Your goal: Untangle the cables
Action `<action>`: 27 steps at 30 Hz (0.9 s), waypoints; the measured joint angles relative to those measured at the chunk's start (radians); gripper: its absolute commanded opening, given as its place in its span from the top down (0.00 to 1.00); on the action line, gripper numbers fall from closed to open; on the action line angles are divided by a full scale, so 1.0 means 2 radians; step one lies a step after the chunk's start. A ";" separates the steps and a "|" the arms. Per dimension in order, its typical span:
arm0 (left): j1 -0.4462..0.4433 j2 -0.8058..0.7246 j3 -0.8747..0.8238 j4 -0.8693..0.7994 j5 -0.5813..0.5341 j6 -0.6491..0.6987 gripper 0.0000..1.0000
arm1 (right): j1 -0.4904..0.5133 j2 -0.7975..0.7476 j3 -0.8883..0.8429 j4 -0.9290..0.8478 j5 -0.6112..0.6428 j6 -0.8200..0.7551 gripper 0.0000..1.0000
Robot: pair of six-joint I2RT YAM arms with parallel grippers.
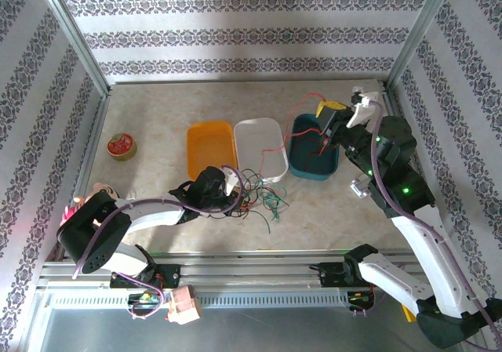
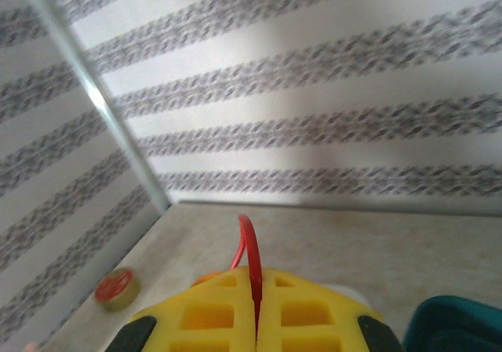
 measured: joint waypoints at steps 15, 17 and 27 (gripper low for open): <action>-0.013 -0.032 -0.008 -0.007 -0.099 -0.012 1.00 | -0.122 0.033 -0.029 0.037 0.058 0.051 1.00; -0.013 -0.033 -0.009 -0.012 -0.119 -0.013 1.00 | -0.124 0.029 -0.029 0.045 0.066 0.052 1.00; -0.013 -0.034 -0.025 -0.044 -0.192 -0.031 1.00 | -0.137 0.011 -0.012 0.071 0.038 0.052 1.00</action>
